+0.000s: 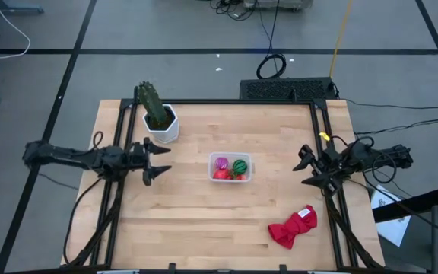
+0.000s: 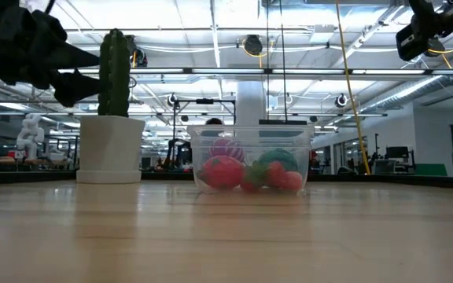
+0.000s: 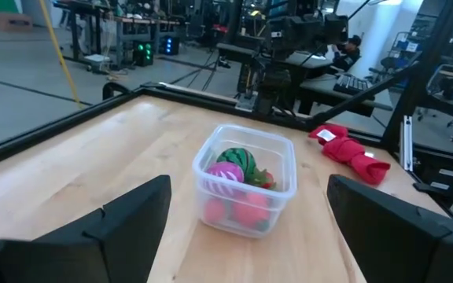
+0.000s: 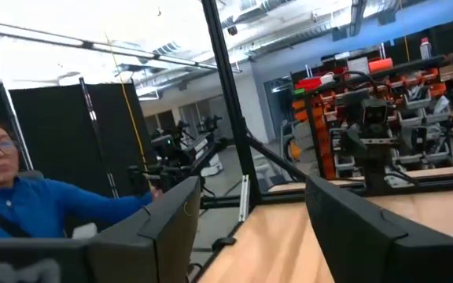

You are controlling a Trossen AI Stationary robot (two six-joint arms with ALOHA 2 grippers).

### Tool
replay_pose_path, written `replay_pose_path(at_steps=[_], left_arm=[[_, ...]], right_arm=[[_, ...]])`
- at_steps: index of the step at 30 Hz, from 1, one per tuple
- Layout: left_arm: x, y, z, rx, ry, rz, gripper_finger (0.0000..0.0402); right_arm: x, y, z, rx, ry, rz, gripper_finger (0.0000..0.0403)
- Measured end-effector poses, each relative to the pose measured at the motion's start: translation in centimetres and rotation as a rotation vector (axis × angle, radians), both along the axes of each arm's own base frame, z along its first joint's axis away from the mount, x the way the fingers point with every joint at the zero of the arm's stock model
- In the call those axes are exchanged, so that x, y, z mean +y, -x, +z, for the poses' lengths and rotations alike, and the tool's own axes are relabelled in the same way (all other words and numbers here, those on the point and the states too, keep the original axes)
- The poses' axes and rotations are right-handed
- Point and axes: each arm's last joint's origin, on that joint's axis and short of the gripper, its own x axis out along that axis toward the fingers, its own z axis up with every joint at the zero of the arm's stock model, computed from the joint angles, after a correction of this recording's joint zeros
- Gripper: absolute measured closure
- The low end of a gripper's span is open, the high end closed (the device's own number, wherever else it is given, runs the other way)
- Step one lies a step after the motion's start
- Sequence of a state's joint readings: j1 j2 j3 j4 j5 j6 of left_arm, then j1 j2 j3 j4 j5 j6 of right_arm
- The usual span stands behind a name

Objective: Pick and placing Produce into tupperware
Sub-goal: Return to Home Position

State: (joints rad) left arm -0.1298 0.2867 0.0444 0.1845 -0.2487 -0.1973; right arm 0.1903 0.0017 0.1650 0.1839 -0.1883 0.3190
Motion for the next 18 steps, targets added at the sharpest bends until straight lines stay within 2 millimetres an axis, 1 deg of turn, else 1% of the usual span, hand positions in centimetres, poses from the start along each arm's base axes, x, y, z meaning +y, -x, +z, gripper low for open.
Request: replay_pose_path(at_steps=[8,14,18], left_arm=[[1.6,0.0,-0.4,0.039,0.031,-0.006,0.0052],[1.9,0.0,-0.4,0.033,0.027,-0.007,0.0052],[1.9,0.0,-1.1,0.018,0.030,-0.007,0.0052]], right_arm=[[-0.5,-0.2,-0.5,0.046,0.035,-0.073,0.0179],[-1.1,-0.2,-0.1,-0.006,0.061,-0.145,0.0179],[-1.3,-0.2,-0.1,-0.005,0.068,-0.145,0.0179]])
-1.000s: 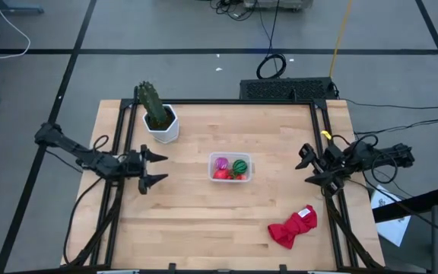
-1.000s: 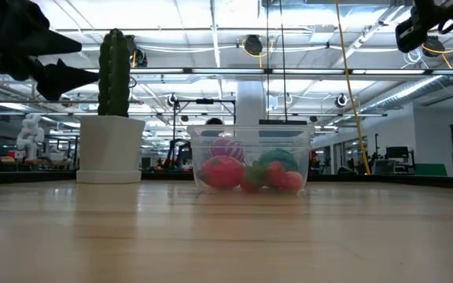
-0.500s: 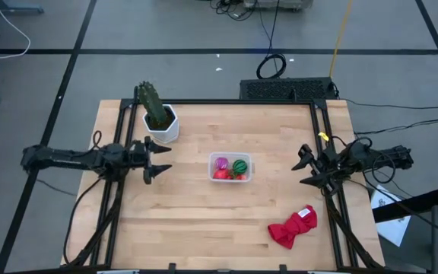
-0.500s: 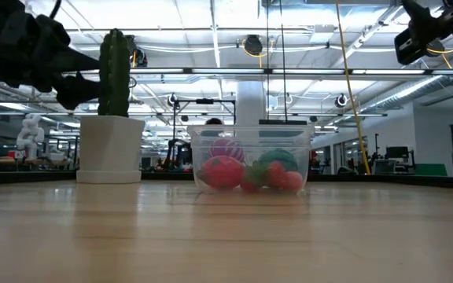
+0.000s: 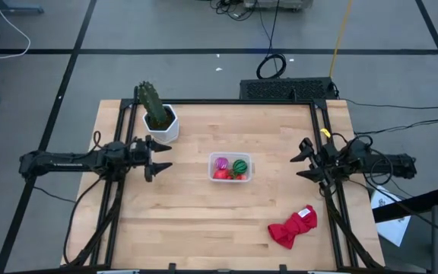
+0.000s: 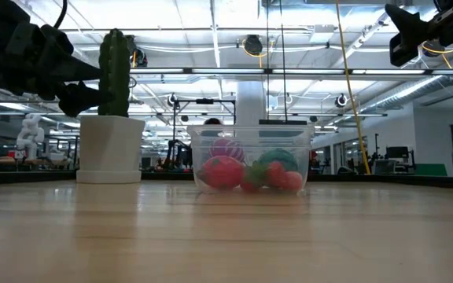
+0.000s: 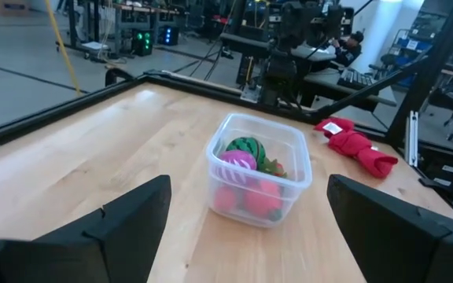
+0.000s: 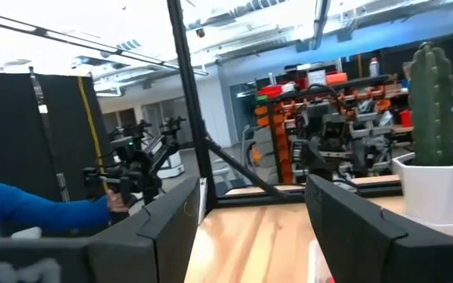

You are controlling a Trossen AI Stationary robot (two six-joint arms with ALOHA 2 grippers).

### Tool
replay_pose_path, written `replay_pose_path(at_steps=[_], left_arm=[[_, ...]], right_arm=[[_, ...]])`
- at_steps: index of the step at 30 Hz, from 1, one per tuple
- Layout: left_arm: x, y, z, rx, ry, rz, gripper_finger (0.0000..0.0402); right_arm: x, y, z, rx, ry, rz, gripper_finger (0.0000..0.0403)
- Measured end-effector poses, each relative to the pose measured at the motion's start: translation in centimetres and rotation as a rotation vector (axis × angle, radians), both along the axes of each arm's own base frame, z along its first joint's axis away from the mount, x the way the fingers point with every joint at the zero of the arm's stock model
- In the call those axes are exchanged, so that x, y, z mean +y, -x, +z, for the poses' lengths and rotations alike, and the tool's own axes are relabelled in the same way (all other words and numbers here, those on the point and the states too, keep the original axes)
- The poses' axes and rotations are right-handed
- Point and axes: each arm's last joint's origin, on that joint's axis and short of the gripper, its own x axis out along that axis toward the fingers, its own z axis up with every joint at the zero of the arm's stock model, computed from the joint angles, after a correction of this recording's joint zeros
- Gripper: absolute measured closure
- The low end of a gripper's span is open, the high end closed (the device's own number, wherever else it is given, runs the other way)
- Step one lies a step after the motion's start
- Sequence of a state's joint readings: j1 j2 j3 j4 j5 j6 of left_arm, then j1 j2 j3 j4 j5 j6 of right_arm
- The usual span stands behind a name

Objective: Pick and placing Produce into tupperware
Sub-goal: Return to Home Position

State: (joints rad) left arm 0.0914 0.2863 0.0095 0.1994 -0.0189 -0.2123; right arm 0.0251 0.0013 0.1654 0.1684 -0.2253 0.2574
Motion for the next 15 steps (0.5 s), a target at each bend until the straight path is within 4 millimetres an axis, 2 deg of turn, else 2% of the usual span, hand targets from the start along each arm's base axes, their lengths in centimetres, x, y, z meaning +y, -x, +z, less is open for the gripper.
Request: replay_pose_path(at_steps=[11,15], left_arm=[[0.0,0.0,0.0,-0.001,0.007,-0.015,0.0053],[0.0,0.0,0.0,0.000,-0.010,-0.016,0.0053]], right_arm=[[-0.2,0.2,0.6,-0.069,0.020,0.060,0.0179],[-0.2,-0.1,-0.5,-0.084,0.013,0.063,0.0179]])
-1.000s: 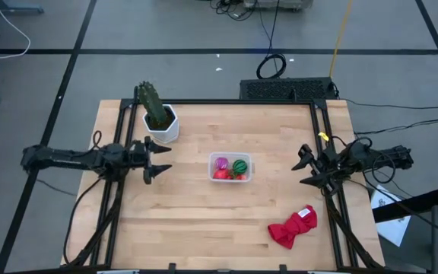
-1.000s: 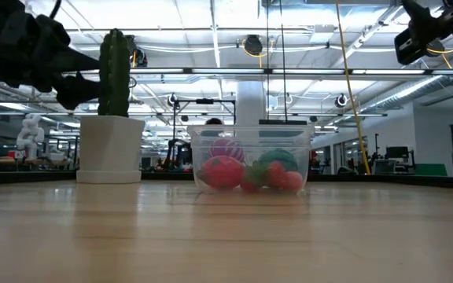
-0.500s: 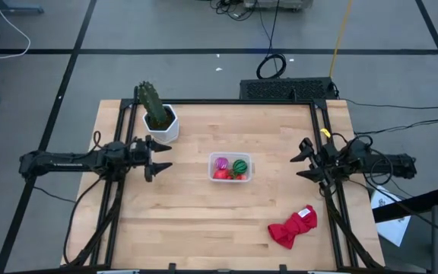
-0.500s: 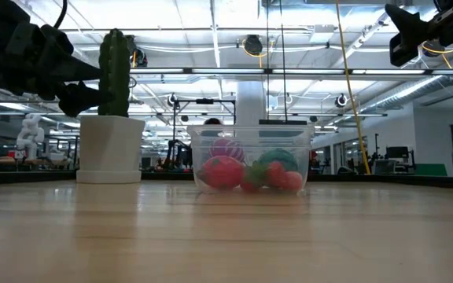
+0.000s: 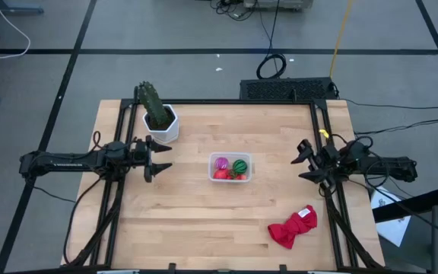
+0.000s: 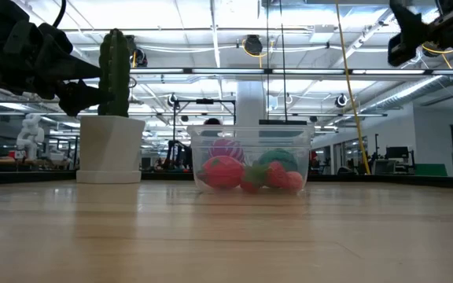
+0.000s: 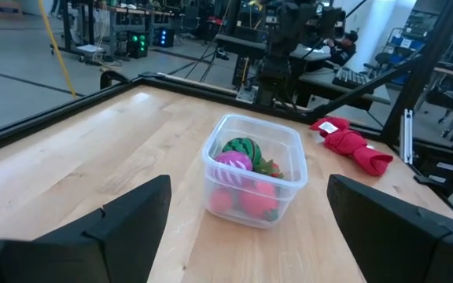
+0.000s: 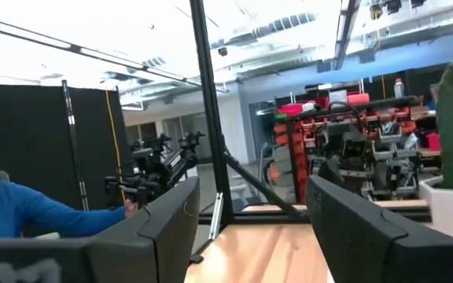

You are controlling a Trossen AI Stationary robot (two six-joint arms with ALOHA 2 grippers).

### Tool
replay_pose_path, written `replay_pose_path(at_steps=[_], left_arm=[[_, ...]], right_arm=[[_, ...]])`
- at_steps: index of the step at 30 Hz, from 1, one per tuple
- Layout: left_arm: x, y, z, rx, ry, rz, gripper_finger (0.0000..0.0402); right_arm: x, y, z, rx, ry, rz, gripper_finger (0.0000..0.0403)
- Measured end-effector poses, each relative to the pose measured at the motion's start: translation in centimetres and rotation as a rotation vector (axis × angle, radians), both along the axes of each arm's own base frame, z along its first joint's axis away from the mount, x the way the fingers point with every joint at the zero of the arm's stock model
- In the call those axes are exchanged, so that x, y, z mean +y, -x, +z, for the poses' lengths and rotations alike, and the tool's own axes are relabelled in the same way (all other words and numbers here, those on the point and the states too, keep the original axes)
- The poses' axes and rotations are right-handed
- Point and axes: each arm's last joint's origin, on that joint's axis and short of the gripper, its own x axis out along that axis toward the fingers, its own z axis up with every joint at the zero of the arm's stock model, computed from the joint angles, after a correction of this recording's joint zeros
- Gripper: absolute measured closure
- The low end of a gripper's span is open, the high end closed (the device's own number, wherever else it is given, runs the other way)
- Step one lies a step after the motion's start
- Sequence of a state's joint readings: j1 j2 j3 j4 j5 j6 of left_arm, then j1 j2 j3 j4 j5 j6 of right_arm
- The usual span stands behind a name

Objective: Pick and placing Produce into tupperware
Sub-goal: Return to Home Position

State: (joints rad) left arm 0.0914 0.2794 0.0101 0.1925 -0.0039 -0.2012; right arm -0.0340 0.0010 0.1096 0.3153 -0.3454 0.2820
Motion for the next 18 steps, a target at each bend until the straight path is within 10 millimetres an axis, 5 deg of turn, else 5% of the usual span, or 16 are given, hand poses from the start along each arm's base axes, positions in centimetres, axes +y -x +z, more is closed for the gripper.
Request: replay_pose_path(at_steps=[4,18], left_arm=[[0.0,0.0,0.0,0.000,-0.001,0.000,0.0052],[0.2,0.1,-0.4,0.041,0.001,0.065,0.0052]], right_arm=[[-0.2,0.0,-0.2,-0.063,-0.032,-0.010,0.0179],[-2.6,-0.4,-2.1,0.149,-0.110,-0.277,0.0179]])
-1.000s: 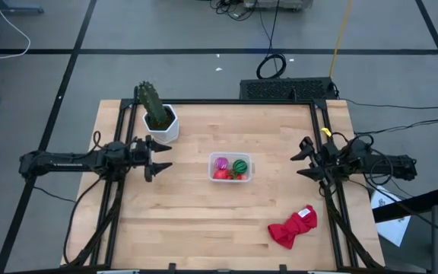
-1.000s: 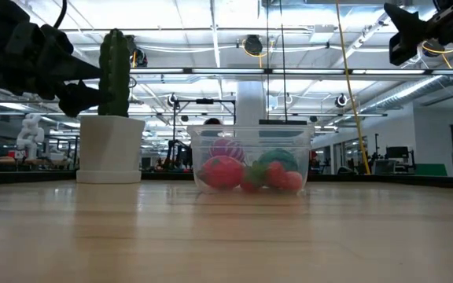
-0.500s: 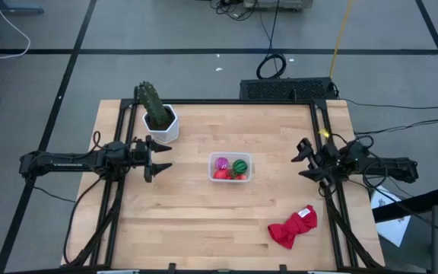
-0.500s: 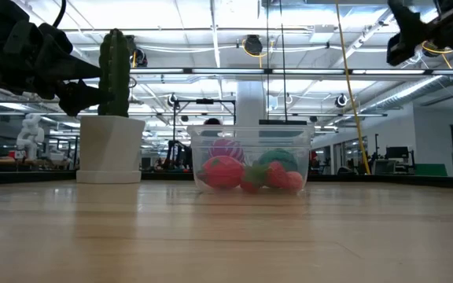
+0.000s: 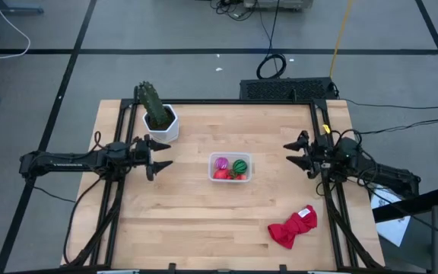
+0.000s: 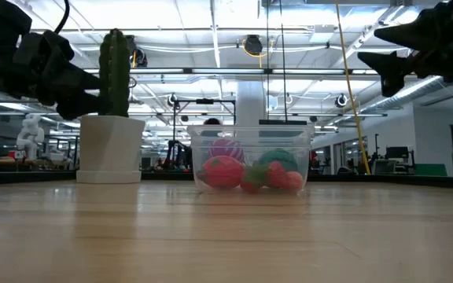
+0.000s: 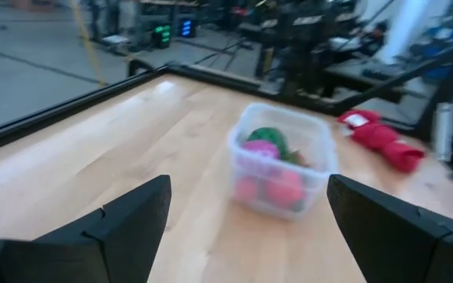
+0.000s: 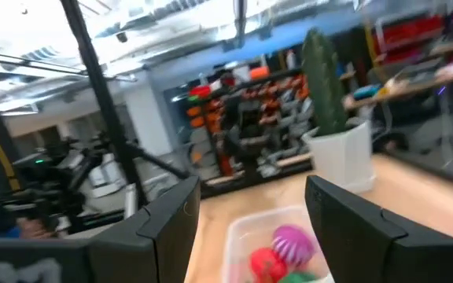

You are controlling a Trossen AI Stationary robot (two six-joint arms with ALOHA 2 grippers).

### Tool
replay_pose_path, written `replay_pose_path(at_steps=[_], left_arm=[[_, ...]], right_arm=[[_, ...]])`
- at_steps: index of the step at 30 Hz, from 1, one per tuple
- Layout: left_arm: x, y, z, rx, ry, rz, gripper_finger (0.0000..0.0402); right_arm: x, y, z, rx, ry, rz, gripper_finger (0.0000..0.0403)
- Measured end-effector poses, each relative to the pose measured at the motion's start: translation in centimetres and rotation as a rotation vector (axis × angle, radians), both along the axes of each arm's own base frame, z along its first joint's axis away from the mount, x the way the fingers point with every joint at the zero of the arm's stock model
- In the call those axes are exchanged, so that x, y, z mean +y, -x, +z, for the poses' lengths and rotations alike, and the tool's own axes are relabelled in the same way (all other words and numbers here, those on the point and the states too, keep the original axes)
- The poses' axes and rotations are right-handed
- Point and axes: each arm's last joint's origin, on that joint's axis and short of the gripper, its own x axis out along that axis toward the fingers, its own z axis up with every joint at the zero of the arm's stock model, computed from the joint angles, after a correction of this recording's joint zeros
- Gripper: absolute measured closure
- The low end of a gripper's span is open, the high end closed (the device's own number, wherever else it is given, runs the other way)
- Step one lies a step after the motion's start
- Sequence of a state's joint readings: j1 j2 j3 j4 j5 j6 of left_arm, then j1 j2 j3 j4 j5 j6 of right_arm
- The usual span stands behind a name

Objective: Pick and placing Produce into tupperware
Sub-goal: Return to Home Position

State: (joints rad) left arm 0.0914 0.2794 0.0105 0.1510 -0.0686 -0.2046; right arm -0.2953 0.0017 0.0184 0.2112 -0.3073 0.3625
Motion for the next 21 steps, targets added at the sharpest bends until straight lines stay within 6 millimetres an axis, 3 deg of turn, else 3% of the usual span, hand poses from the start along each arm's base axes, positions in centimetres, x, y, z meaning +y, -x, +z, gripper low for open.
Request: replay_pose_path(at_steps=[12,21], left_arm=[[0.3,0.1,-0.1,0.018,-0.034,0.117,0.0053],[0.5,0.1,0.8,-0.073,-0.067,0.173,0.0052]], right_arm=[[-0.6,0.0,-0.2,0.020,0.074,-0.215,0.0179],[-0.8,-0.1,-1.1,0.123,0.089,-0.291,0.0179]])
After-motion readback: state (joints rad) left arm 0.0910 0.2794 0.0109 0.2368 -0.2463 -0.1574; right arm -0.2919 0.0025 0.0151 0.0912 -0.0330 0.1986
